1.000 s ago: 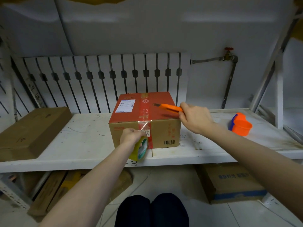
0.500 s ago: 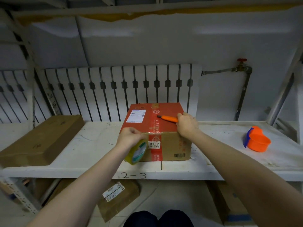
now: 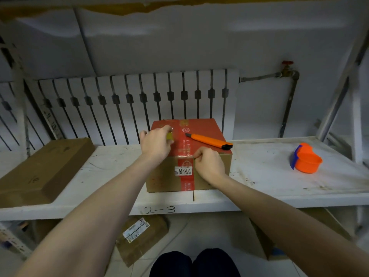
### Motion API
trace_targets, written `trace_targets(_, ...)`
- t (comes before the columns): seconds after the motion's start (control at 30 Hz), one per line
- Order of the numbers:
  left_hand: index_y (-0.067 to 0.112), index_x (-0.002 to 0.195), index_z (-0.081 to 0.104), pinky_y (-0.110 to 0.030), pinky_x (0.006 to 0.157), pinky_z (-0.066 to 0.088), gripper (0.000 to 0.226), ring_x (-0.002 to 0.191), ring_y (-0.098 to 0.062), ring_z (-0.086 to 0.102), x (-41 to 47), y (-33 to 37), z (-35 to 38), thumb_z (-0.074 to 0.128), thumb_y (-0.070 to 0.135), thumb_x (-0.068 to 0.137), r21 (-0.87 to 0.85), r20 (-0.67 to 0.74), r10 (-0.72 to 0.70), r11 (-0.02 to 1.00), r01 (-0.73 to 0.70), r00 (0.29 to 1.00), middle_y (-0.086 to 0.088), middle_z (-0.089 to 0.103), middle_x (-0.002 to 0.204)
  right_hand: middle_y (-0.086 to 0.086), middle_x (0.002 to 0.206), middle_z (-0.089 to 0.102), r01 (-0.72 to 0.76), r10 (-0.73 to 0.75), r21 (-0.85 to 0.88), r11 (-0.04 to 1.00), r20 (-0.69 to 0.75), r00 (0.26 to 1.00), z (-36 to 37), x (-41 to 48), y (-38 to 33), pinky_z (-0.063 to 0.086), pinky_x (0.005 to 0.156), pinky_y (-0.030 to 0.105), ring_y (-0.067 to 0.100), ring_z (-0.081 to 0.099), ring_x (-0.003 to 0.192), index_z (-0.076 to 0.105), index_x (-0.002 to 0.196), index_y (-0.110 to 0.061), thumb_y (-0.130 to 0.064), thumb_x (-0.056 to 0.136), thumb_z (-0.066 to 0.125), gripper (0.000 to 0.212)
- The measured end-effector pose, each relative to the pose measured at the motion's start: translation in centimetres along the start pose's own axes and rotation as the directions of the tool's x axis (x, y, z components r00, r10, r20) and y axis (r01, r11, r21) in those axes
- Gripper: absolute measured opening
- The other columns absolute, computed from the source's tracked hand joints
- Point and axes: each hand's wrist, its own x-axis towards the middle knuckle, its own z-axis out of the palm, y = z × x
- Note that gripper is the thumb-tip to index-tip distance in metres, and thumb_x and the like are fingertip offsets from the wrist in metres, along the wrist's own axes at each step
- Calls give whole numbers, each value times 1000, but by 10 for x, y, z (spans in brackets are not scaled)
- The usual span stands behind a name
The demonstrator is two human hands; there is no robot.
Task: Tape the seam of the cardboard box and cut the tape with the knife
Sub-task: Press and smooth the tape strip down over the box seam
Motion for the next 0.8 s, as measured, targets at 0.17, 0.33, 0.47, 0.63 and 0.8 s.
trace_targets(0.17,25,119,55,-44,110,25,33,111,-25,61,6,-10,21,61,26,87,80,29,83,993,-85,996,-4,69,115,2,90,64,-386,369,203,900,119,922,11,-2,-1,47,68,30,20,59,82,65,92,-7,-11,90,51,14)
trace_targets(0.33,29,145,26,-54,116,6,55,130,-26,47,7,-18,35,47,35,95,180,215,53,979,-93,975,-6,54,137,12,101,70,-734,644,630,253,457,614,21,-6,2,48,99,39,26,64,110,58,96,-1,0,91,46,13)
trace_targets(0.47,14,150,8,-51,116,13,84,142,-31,24,-6,-14,29,59,36,88,135,81,54,989,-64,995,-14,27,153,9,91,67,-727,639,684,60,533,554,23,-13,1,49,97,37,19,66,101,57,101,1,-1,92,46,14)
trace_targets(0.63,15,106,57,-35,83,49,25,102,-22,57,-57,2,42,58,10,81,-322,-138,-103,945,54,985,-5,59,109,5,97,68,-686,648,728,-16,530,547,31,-17,-9,48,88,33,17,65,104,61,109,-4,-4,92,47,22)
trace_targets(0.8,13,96,61,-25,71,44,19,89,-19,61,-71,21,59,57,2,80,-718,210,-530,487,497,822,-1,64,95,9,86,67,-598,685,773,213,319,655,37,-18,-19,55,70,34,21,65,77,65,82,-8,-1,89,49,19)
